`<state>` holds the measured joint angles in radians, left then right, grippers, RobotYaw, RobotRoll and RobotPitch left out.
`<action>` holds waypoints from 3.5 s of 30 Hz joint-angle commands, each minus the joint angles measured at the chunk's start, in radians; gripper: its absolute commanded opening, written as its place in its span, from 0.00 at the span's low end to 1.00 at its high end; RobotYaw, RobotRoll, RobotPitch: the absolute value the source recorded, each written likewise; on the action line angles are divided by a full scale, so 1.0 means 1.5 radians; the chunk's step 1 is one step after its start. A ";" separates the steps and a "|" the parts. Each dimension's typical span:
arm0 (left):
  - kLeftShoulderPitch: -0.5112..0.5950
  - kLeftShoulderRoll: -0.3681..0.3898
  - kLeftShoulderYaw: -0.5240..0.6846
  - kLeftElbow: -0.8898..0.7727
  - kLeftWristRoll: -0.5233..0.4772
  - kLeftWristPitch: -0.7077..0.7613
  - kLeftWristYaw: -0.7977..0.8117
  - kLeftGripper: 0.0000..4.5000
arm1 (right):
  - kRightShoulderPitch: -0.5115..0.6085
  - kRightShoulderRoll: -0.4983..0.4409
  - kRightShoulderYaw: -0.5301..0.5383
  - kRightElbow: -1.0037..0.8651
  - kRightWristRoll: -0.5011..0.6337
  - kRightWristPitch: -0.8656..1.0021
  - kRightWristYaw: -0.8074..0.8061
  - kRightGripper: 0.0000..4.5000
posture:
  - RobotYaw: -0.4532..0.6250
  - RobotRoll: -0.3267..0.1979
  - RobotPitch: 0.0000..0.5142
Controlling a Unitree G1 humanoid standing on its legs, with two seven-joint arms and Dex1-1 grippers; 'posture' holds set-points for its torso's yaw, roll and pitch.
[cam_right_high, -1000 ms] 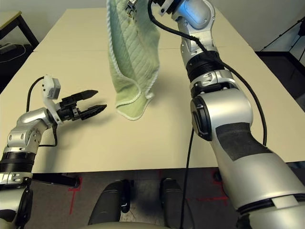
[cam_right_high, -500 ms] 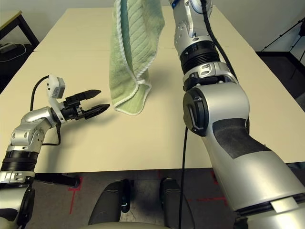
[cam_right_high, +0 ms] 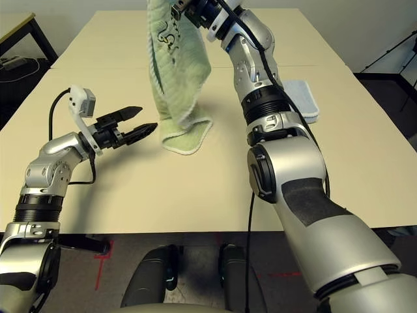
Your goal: Fold the towel and set it aside.
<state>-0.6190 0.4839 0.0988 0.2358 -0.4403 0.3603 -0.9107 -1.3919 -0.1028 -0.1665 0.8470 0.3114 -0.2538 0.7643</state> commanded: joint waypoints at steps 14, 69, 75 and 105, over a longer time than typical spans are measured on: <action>0.008 0.014 -0.011 0.009 0.029 -0.001 0.007 1.00 | 0.045 -0.058 -0.011 -0.117 0.106 0.113 0.174 0.00 | 0.54 0.62 0.23; 0.066 -0.005 -0.089 -0.073 0.104 -0.012 0.027 1.00 | -0.149 -0.054 -0.072 0.127 0.032 -0.037 0.000 0.00 | 0.53 0.62 0.28; 0.069 -0.017 -0.097 -0.095 0.103 0.001 0.030 1.00 | -0.175 -0.036 -0.087 0.137 0.046 -0.014 -0.037 0.00 | 0.53 0.62 0.29; 0.030 -0.053 -0.106 0.002 0.217 -0.065 0.181 1.00 | -0.225 -0.011 -0.124 0.104 0.102 0.036 -0.070 0.00 | 0.52 0.62 0.30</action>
<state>-0.5648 0.4127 -0.0422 0.2179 -0.1430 0.2859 -0.6610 -1.7072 -0.1220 -0.3491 1.0408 0.4496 -0.2170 0.6755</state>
